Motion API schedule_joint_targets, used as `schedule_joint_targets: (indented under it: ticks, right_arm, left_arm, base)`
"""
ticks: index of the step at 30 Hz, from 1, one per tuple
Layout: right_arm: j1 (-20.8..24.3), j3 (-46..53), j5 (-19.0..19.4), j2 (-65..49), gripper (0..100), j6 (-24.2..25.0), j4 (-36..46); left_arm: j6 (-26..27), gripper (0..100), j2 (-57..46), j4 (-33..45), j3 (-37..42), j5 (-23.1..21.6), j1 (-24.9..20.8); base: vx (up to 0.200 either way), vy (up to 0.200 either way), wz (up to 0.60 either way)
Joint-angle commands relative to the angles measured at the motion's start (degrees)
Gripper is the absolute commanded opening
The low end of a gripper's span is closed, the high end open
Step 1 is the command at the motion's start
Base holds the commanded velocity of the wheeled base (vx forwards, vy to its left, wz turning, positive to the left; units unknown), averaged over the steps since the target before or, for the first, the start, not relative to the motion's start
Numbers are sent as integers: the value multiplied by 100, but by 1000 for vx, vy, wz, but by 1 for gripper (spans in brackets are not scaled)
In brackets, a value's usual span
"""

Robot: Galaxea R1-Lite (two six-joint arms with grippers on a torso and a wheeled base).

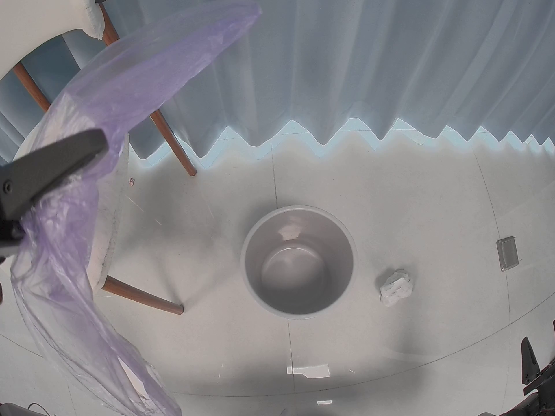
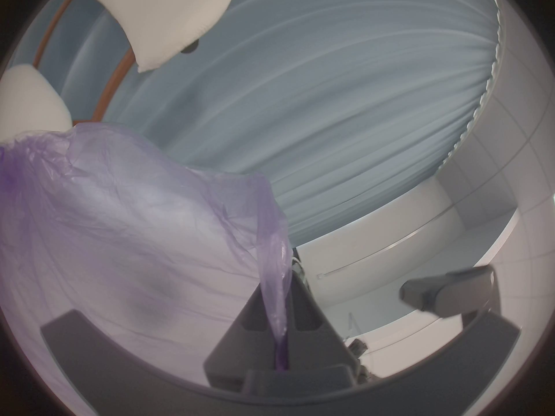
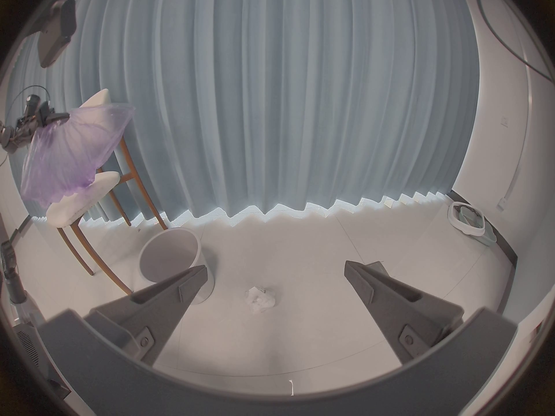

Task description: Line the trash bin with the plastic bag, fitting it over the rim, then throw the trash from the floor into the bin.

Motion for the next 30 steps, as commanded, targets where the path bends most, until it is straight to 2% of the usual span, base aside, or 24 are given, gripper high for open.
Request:
schedule_joint_targets:
  ticks: [1,4,9,19,25,30]
  right_arm:
    - [2,101,-1,-101,100,1,-2]
    - [-6,101,-1,-101,100,1,-2]
    - [-6,101,-1,-101,100,1,-2]
    - [2,101,-1,-101,100,1,-2]
    - [-6,101,-1,-101,100,1,-2]
    - [2,101,-1,-101,100,1,-2]
  left_arm:
    - [-563,0,573,-33,-653,-25,-451]
    - [-1002,0,907,-33,-1198,-25,-697]
    - [-1020,0,1531,-25,-1734,-25,-864]
    - [-870,0,2146,-25,-1893,-51,-1207]
    - [-835,0,2331,-33,-1945,-34,-1224]
    - [-475,0,2462,10,-1893,-25,-1172]
  base:
    - [0,0,0]
    - [0,0,0]
    - [0,0,0]
    - [0,0,0]
    - [0,0,0]
    - [0,0,0]
